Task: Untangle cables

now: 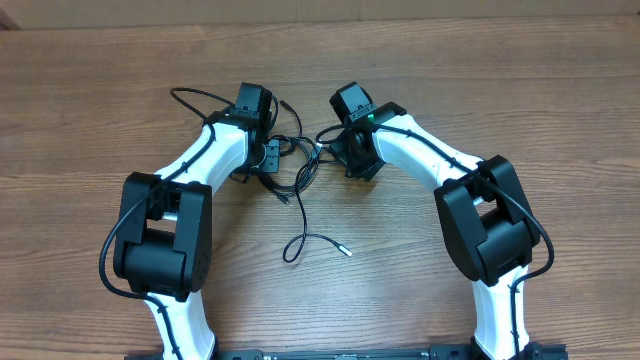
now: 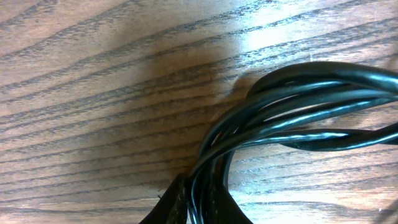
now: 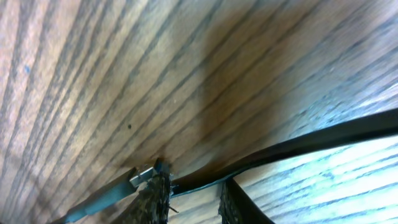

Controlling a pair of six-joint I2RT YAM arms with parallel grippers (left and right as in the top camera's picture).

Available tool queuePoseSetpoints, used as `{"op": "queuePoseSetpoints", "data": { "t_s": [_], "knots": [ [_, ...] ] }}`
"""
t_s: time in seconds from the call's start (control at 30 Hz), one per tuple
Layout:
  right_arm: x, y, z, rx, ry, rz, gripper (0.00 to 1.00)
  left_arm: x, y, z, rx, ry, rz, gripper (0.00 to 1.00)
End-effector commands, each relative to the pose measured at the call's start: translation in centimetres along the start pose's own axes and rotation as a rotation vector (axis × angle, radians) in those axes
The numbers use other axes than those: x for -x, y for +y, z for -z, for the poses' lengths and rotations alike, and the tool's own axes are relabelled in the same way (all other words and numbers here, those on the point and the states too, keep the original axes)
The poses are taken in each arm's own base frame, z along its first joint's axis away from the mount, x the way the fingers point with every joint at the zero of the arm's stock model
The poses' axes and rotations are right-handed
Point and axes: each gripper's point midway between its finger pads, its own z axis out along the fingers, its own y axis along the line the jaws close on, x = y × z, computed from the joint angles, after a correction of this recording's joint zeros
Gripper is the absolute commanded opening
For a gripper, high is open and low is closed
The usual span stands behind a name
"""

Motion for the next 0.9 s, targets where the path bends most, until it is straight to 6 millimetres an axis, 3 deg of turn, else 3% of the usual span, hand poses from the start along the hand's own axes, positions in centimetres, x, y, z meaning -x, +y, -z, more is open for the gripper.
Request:
{"op": "queuePoseSetpoints", "data": {
  "t_s": [0.0,0.17,0.37,0.6,0.73,0.87],
  "knots": [
    [1.1,-1.1,-0.9,-0.055,-0.058,-0.006,0.27,-3.4,1.3,-3.1,0.06,0.114,0.009,0.12],
    [1.6,-3.4,-0.6,-0.157,-0.098,0.012,0.2,-3.4,1.3,-3.1,0.06,0.114,0.009,0.12],
    [2.5,-4.1,-0.4,-0.186,-0.112,0.077,0.05,-3.4,1.3,-3.1,0.06,0.114,0.009,0.12],
    [2.7,-4.3,-0.3,-0.192,-0.079,0.22,0.04,-3.4,1.3,-3.1,0.06,0.114,0.009,0.12],
    [3.7,-3.8,1.8,-0.182,-0.082,0.281,0.04,-3.4,1.3,-3.1,0.06,0.114,0.009,0.11],
    [5.7,-3.1,6.2,-0.159,-0.098,0.386,0.03,-3.4,1.3,-3.1,0.06,0.114,0.009,0.11]
  ]
}}
